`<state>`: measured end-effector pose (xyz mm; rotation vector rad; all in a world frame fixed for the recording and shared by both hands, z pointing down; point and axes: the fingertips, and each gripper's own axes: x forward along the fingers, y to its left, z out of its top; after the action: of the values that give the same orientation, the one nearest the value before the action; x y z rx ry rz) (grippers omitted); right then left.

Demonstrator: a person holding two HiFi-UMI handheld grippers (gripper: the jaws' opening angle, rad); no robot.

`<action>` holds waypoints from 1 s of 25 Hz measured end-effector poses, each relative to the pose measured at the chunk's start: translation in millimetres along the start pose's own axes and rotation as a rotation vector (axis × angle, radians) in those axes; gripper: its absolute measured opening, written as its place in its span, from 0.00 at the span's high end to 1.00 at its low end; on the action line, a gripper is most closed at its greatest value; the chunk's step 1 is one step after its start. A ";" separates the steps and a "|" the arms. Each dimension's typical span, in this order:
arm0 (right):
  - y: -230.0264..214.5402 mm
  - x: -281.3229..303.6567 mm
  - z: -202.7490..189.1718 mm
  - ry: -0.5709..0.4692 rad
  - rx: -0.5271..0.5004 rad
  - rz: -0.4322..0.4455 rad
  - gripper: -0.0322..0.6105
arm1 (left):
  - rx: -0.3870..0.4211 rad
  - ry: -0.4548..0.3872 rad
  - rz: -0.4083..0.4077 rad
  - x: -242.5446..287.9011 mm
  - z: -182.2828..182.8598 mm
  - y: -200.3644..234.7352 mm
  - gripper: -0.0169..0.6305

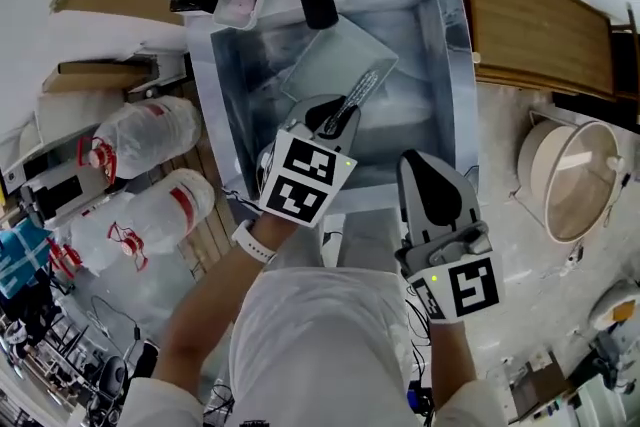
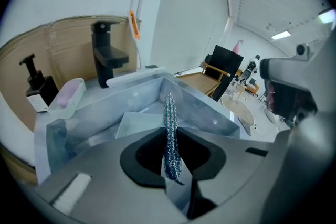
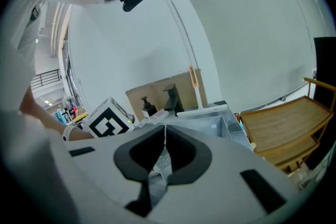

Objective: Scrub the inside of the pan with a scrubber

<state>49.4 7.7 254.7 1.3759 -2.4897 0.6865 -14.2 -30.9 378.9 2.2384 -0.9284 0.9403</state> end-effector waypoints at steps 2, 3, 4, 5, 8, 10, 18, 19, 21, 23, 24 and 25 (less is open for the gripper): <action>12.4 -7.5 9.6 -0.013 -0.017 -0.012 0.94 | -0.003 -0.033 0.004 -26.0 1.8 -1.7 0.87; 18.4 -11.2 14.2 -0.020 -0.027 -0.019 0.94 | -0.006 -0.052 0.005 -39.4 2.4 -2.8 0.87; 24.6 -15.1 18.7 -0.028 -0.038 -0.026 0.94 | -0.010 -0.071 0.005 -53.3 2.8 -3.9 0.87; 31.1 -19.1 23.1 -0.035 -0.049 -0.032 0.94 | -0.018 -0.091 0.007 -67.8 2.7 -4.7 0.87; 49.3 -30.4 35.4 -0.054 -0.079 -0.045 0.94 | -0.049 -0.151 0.026 -113.3 2.5 -5.5 0.87; 56.8 -36.6 44.5 -0.062 -0.103 -0.058 0.94 | -0.062 -0.199 0.042 -140.9 6.2 -5.7 0.87; 96.8 -61.5 74.4 -0.102 -0.170 -0.061 0.94 | -0.064 -0.391 0.108 -243.4 16.6 -8.6 0.87; 102.8 -64.2 75.7 -0.105 -0.178 -0.055 0.94 | -0.060 -0.411 0.115 -255.1 15.8 -10.3 0.87; 116.0 -69.2 76.1 -0.105 -0.202 -0.038 0.94 | -0.051 -0.443 0.131 -277.4 11.3 -14.2 0.87; 128.9 -72.7 74.3 -0.100 -0.229 -0.018 0.94 | -0.052 -0.466 0.144 -295.7 4.9 -16.5 0.87; 134.2 -73.5 73.1 -0.097 -0.241 -0.010 0.94 | -0.055 -0.475 0.148 -302.5 2.2 -16.4 0.87; 138.6 -73.4 71.9 -0.098 -0.251 -0.002 0.94 | -0.058 -0.482 0.151 -307.8 0.1 -15.3 0.87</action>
<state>-24.9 89.5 122.2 1.3473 -2.5427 0.2992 -162.6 96.8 140.9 2.4165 -1.3290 0.4239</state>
